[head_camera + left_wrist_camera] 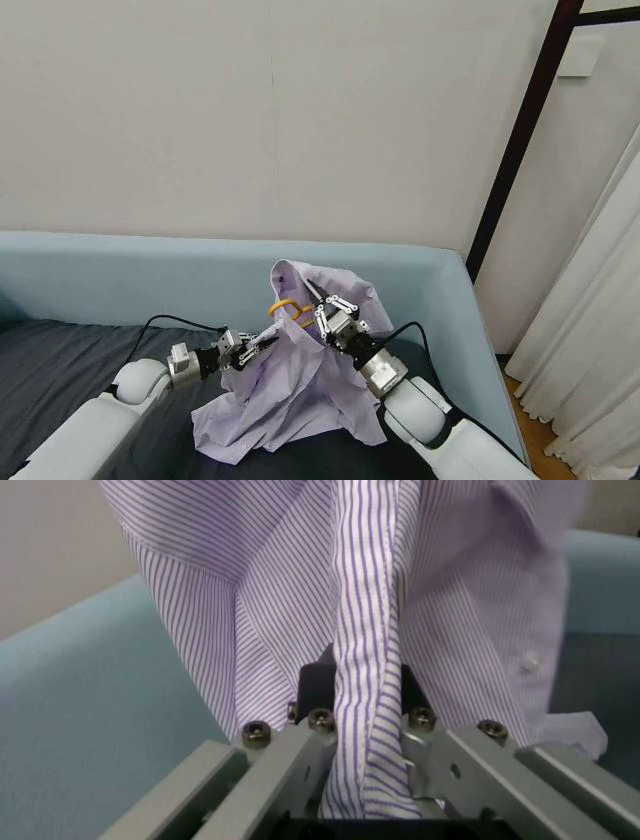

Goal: Pick up the clothes from the sofa and hang them on the clothes hanger.

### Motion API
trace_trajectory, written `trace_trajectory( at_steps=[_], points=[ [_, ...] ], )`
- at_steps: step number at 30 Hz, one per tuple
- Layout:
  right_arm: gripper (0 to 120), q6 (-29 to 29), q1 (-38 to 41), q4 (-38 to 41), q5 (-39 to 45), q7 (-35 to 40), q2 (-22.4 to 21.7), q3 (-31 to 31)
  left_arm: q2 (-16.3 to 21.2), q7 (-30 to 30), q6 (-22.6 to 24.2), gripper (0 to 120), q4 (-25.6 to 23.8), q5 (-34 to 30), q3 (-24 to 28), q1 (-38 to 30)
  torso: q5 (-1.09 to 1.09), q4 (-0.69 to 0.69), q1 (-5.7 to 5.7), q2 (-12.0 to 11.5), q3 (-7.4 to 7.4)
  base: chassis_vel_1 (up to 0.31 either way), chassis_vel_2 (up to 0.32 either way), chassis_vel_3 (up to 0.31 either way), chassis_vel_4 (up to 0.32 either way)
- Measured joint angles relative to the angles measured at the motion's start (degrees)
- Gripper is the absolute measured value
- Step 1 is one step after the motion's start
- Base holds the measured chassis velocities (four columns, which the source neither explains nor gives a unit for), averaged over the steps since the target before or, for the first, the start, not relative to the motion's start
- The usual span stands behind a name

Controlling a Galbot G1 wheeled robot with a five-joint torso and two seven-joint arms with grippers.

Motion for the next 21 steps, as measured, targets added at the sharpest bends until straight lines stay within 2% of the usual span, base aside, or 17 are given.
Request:
trace_trajectory(
  at_steps=[5,11,13,14,16,20,21],
  points=[
    [1,0.7,-1.8,-1.5,-2.5,-1.7,-0.4,0.5,0.8,-0.4,0.2,1,-0.4,-2.4,-0.1,-0.6,0.01,-0.01,0.0,0.0,0.0,0.0,0.0,0.0,0.0],
    [2,-2.4,-2.5,-1.5,-6.0,2.7,-0.3,1.8,1.8,0.2,0.3,1,-1.7,-2.7,-0.2,0.1,0.01,-0.01,0.0,0.0,0.0,0.0,0.0,0.0,0.0],
    [10,-3.2,-2.5,-0.6,-4.2,4.8,-0.1,1.3,1.9,0.7,0.3,1,-1.8,-2.5,-0.2,0.4,0.0,-0.01,-0.01,0.0,0.0,0.0,0.0,0.0,0.0],
    [10,-3.2,-2.5,-0.6,-4.2,4.8,-0.1,1.3,1.9,0.7,0.3,1,-1.8,-2.5,-0.2,0.4,0.0,-0.01,-0.01,0.0,0.0,0.0,0.0,0.0,0.0],
    [19,-3.6,-2.5,0.4,-1.8,6.9,0.4,0.5,1.8,1.0,0.2,1,-1.9,-2.1,-0.2,0.7,-0.01,0.01,0.0,0.0,0.0,0.0,0.0,0.0,0.0],
    [31,-1.0,-2.8,1.0,1.3,5.8,0.3,-0.5,1.8,1.1,0.2,1,-1.6,-2.0,-0.2,0.5,0.0,0.01,-0.01,0.0,0.0,0.0,0.0,0.0,0.0],
    [38,0.6,-3.0,1.2,2.7,3.9,-0.1,-0.8,1.9,1.1,0.1,1,-1.4,-2.1,-0.2,0.1,-0.01,0.0,0.0,0.0,0.0,0.0,0.0,0.0,0.0]
  ],
)
